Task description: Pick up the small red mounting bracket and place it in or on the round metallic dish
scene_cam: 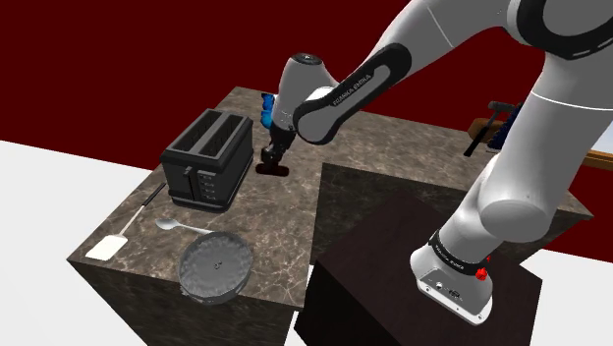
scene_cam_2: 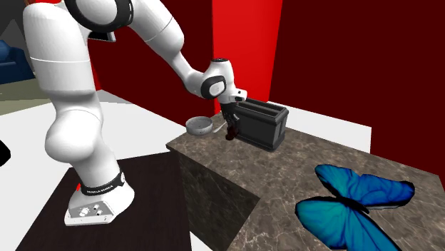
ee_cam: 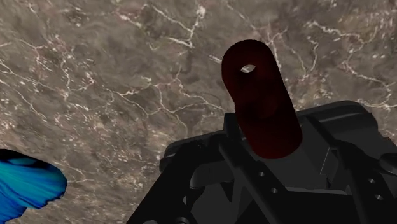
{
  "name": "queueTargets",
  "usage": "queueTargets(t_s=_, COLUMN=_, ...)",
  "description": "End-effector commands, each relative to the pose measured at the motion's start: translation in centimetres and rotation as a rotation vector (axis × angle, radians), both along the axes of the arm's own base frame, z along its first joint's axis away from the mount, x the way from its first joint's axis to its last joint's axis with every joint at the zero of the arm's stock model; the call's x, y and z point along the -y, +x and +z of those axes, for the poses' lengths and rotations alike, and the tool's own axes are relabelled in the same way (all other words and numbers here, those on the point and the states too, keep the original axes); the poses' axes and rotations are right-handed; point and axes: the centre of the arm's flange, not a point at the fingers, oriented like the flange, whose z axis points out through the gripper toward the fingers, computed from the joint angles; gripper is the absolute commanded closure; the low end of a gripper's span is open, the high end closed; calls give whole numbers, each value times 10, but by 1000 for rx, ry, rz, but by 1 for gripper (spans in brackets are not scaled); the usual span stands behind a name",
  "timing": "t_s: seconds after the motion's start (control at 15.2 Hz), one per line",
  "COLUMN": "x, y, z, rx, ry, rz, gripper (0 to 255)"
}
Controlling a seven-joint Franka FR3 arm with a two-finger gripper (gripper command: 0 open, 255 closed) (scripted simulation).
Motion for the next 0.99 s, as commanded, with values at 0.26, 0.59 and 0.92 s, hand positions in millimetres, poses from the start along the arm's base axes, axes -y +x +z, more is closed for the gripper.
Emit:
queueTargets(t_s=0.26, x=-71, y=-34, z=-1, rx=0, ry=0, rz=-2, gripper=255)
queueTargets(t_s=0.59, x=-131, y=-62, z=0, rx=0, ry=0, rz=-2, gripper=255)
queueTargets(t_s=0.92, x=-191, y=-90, z=2, rx=0, ry=0, rz=-2, gripper=255)
